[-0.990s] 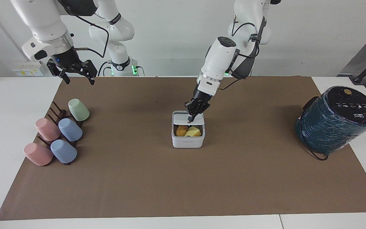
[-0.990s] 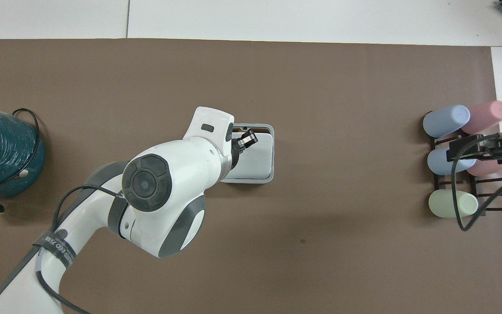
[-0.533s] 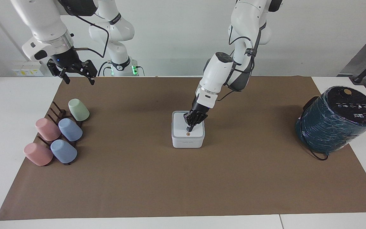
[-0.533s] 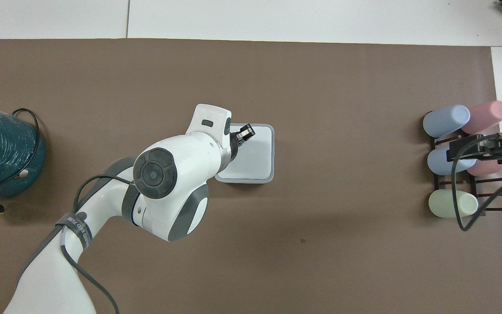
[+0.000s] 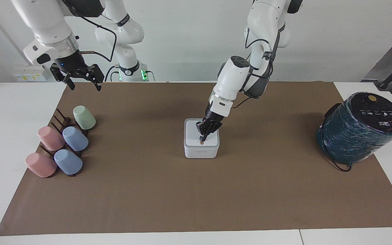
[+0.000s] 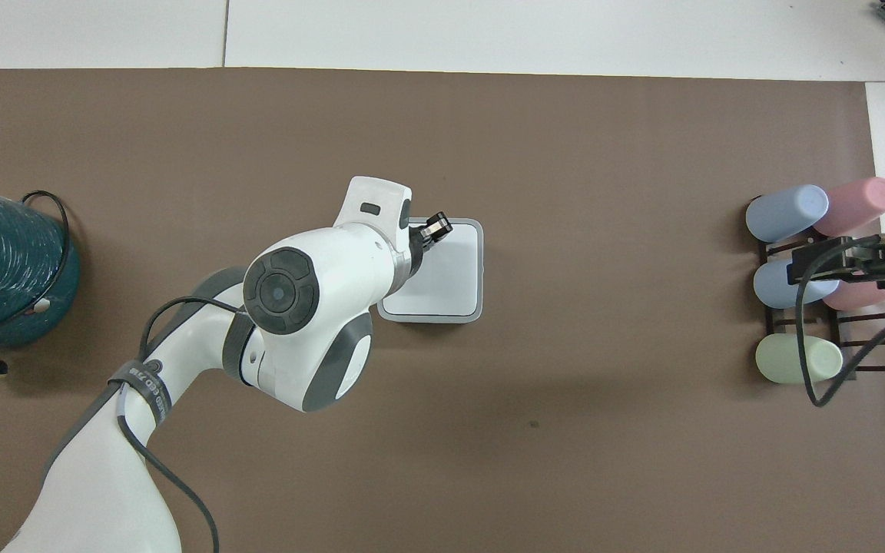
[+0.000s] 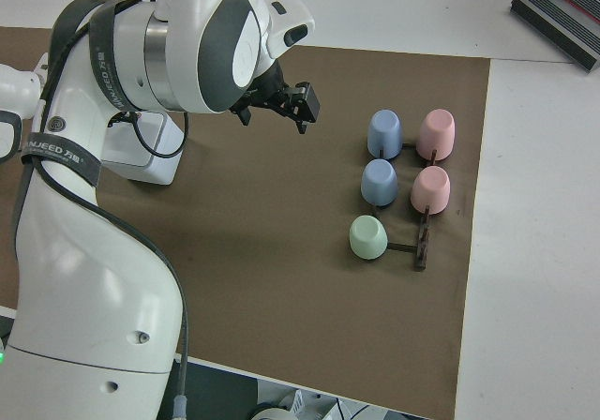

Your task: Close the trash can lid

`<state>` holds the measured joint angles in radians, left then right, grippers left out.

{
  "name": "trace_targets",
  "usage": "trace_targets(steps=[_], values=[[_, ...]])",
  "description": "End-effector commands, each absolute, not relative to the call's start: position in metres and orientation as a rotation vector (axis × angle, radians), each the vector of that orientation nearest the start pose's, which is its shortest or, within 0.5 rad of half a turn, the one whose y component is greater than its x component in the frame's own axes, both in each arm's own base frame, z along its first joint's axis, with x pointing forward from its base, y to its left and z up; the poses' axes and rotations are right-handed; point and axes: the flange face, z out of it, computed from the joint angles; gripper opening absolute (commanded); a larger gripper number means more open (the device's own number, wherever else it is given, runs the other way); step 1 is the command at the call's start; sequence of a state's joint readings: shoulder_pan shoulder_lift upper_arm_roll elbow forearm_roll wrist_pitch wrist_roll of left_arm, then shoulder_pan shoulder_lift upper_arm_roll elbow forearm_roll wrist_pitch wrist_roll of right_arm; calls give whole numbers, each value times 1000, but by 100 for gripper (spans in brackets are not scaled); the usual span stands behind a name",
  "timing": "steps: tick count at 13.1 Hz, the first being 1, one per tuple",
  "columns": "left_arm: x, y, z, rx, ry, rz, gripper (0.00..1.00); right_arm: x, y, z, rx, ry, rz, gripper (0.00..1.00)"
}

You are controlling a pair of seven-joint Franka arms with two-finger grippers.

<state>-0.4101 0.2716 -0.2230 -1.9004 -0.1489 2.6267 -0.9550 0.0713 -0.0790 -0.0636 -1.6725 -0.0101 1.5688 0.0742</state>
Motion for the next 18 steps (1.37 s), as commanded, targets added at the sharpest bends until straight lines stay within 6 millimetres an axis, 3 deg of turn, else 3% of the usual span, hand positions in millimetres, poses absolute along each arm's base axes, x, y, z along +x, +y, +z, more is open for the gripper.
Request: trace_targets(steps=[1, 6, 8, 9, 11, 15, 18], values=[[556, -374, 447, -3443, -805, -267, 7, 524, 0, 622, -3126, 76, 34, 100], [571, -333, 522, -3294, -715, -143, 7, 524, -1, 622, -3126, 81, 34, 100], [576, -304, 543, -3268, -754, -141, 8, 524, -1, 622, -3126, 81, 32, 100], [574, -288, 553, -3267, -683, -136, 8, 524, -1, 622, -3126, 81, 32, 100], [576, -238, 578, -3264, -535, -130, 8, 524, -1, 621, -3126, 84, 34, 100], [569, -161, 605, -3245, -256, -85, 12, 524, -1, 621, -3126, 86, 34, 100], [566, -136, 607, -3226, -75, -41, 12, 524, -1, 621, -3126, 86, 34, 100]])
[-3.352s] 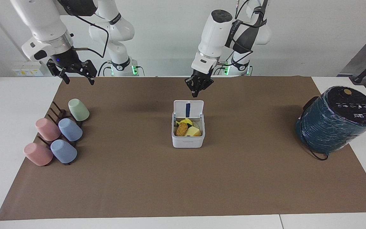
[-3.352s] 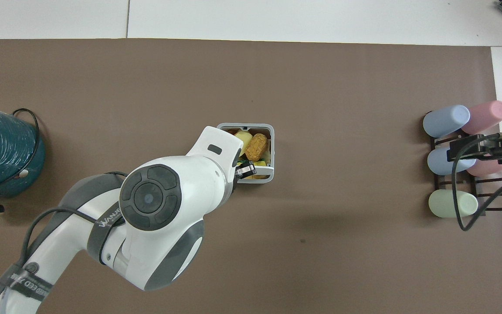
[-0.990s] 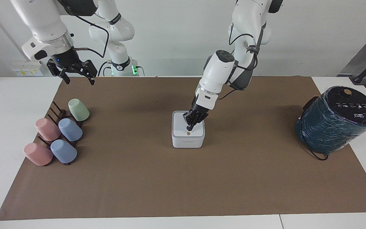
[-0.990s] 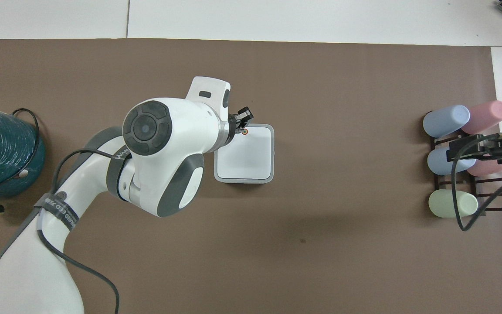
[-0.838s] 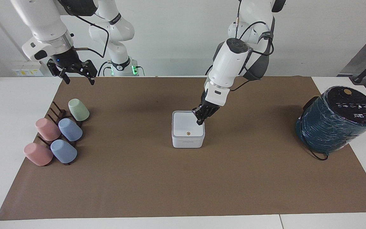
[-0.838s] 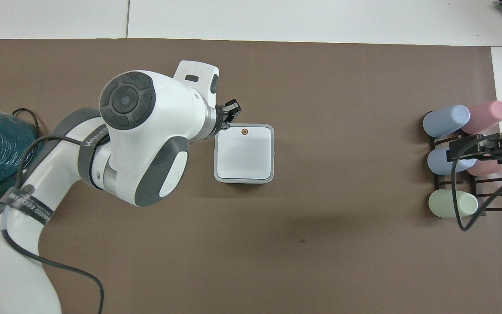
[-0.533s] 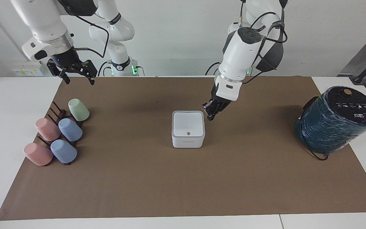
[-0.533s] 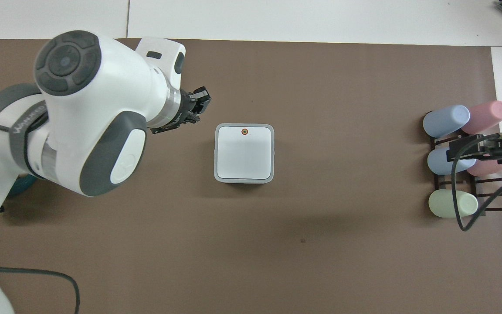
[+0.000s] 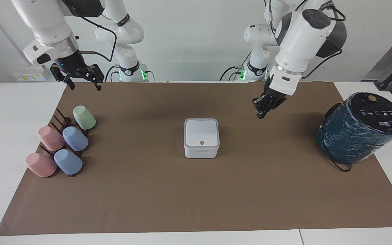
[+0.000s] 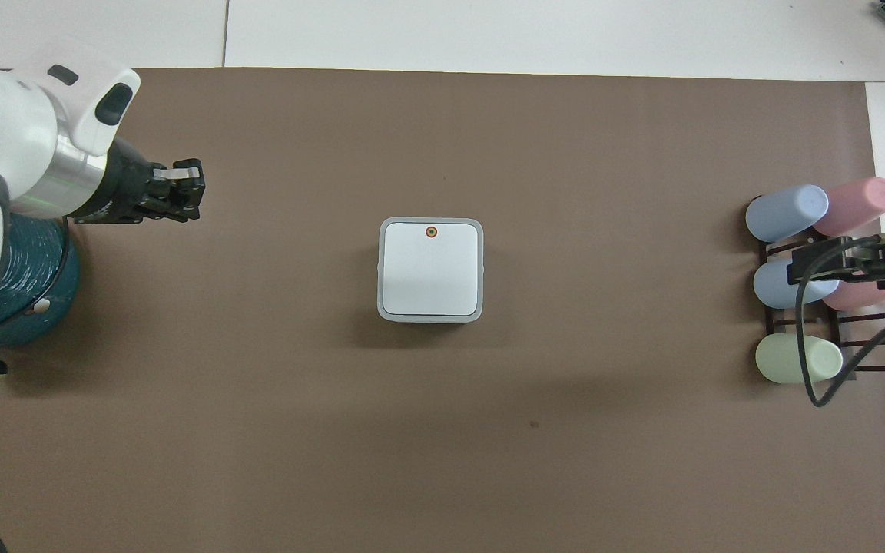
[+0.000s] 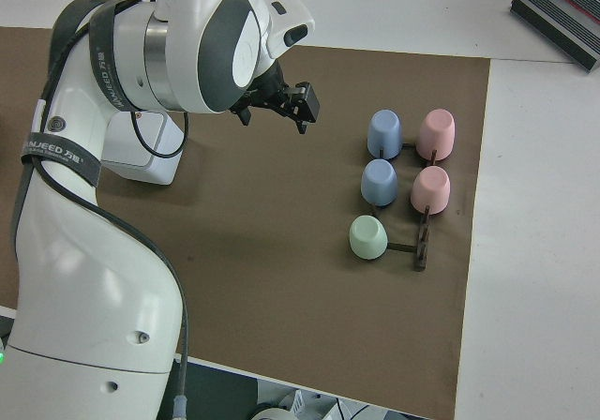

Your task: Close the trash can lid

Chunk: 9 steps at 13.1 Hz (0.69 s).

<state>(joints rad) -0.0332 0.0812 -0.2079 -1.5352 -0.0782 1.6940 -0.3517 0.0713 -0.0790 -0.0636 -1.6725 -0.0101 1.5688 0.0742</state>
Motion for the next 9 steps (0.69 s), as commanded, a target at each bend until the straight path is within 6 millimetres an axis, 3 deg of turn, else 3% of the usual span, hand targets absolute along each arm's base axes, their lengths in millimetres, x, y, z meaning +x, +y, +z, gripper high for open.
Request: trace_targets(steps=[1, 9], values=[[566, -128, 605, -3217, -31, -25, 12, 524, -1, 620, -3126, 86, 37, 100], [560, -115, 612, -3132, 75, -29, 19, 523, -1, 621, -3126, 86, 34, 100]])
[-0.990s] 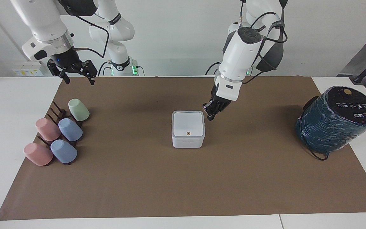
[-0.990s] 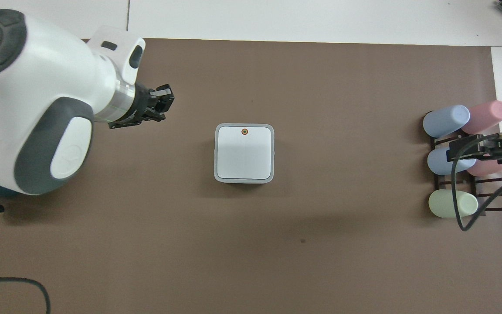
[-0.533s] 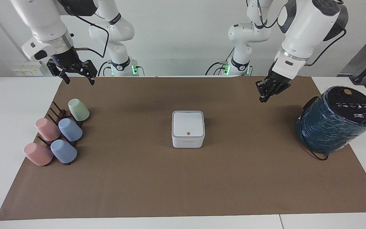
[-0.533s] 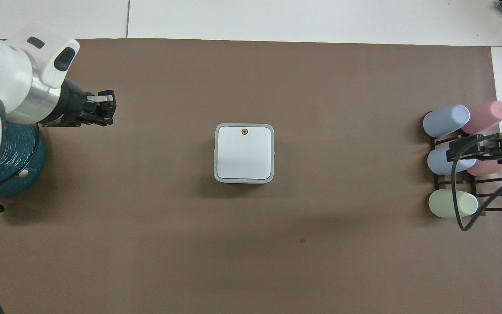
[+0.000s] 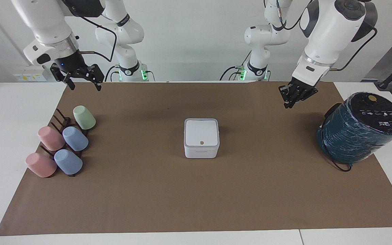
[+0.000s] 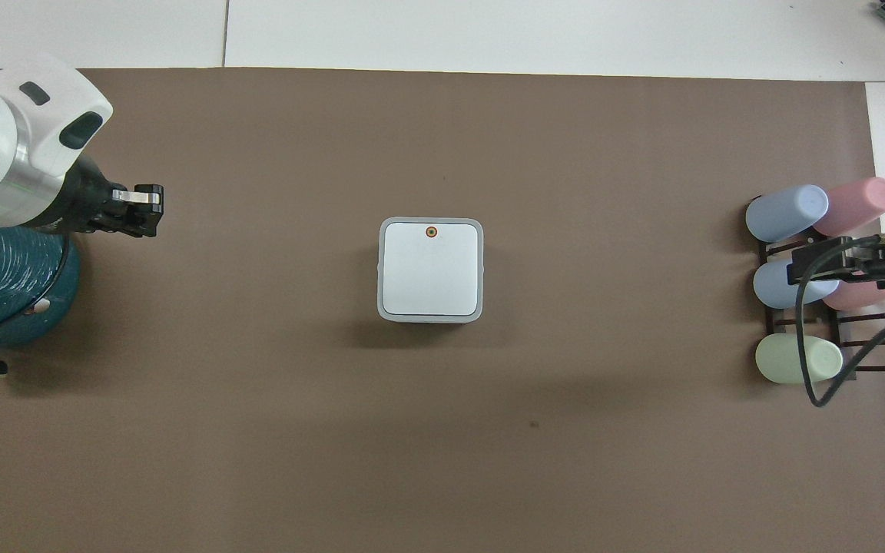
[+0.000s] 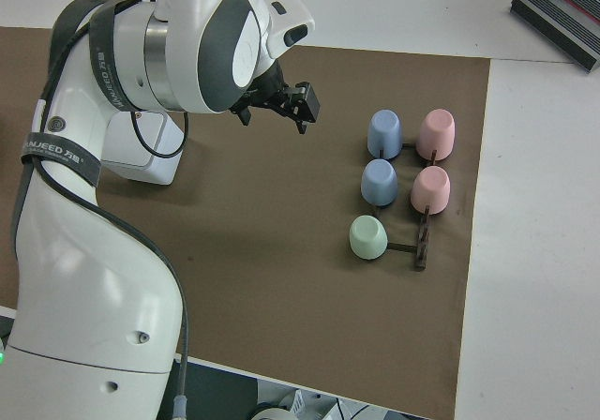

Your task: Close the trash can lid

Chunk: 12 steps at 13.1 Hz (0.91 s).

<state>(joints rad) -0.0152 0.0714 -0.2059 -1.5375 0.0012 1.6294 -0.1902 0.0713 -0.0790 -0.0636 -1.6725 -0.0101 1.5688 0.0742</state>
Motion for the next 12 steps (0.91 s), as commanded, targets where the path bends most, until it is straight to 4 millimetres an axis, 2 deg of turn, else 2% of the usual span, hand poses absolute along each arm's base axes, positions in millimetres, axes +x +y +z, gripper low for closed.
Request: trace_targets(steps=[1, 3, 5, 6, 7, 12], values=[[561, -115, 613, -3116, 85, -40, 22, 523, -1, 621, -3126, 86, 34, 100], [563, -114, 614, -3093, 143, -73, 26, 523, -1, 621, -3126, 86, 34, 100], [567, -115, 616, -3098, 153, -125, 73, 523, -1, 621, -3126, 86, 34, 100], [569, -114, 617, -3100, 146, -146, 92, 523, -1, 621, -3127, 86, 34, 100], [571, -115, 618, -3102, 147, -165, 100, 523, -2, 621, -3132, 86, 37, 100], [574, -107, 619, -3106, 128, -178, 100, 523, -2, 621, -3132, 86, 37, 100]])
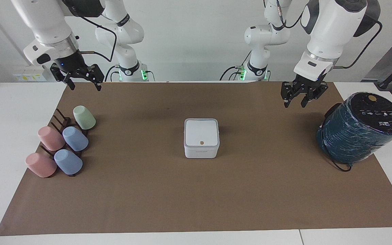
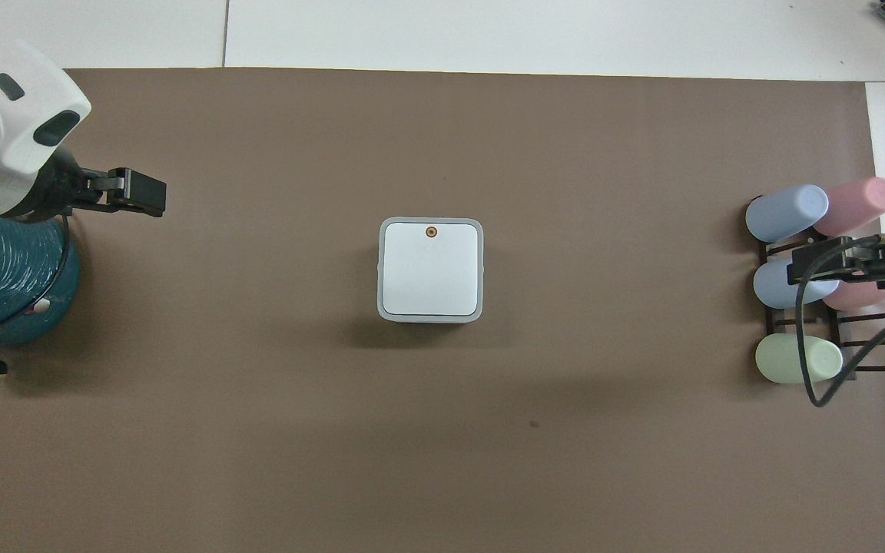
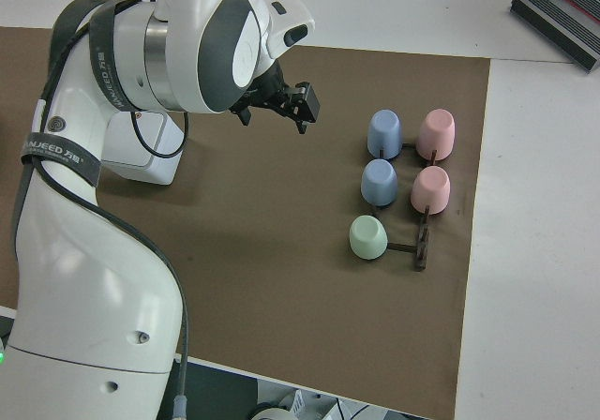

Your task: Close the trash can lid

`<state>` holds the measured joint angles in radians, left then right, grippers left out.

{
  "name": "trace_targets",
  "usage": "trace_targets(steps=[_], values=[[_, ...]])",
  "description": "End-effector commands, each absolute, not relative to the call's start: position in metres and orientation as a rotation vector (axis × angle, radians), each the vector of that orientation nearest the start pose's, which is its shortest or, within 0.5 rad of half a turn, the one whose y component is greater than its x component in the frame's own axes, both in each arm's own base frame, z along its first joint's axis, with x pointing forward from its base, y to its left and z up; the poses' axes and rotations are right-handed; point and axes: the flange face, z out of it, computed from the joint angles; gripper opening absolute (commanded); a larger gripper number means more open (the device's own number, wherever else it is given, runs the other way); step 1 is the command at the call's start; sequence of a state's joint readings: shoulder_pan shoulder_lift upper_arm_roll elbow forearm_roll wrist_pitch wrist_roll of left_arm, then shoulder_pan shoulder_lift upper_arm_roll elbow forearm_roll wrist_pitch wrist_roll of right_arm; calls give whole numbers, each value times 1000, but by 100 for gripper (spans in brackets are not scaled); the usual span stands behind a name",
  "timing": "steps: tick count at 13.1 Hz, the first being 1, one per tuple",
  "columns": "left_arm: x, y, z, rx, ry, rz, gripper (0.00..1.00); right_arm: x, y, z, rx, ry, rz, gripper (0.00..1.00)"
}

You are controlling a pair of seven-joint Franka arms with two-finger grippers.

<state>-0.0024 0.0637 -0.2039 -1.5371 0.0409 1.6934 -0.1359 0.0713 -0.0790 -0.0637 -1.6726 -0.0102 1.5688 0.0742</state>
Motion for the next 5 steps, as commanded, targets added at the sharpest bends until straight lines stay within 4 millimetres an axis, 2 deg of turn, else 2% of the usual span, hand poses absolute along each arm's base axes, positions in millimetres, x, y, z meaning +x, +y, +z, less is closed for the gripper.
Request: trace_targets(steps=[1, 5], values=[[573, -107, 618, -3105, 130, -176, 100, 523, -2, 621, -3132, 86, 37, 100], [574, -108, 619, -3112, 125, -179, 100, 523, -2, 621, -3132, 86, 37, 100]])
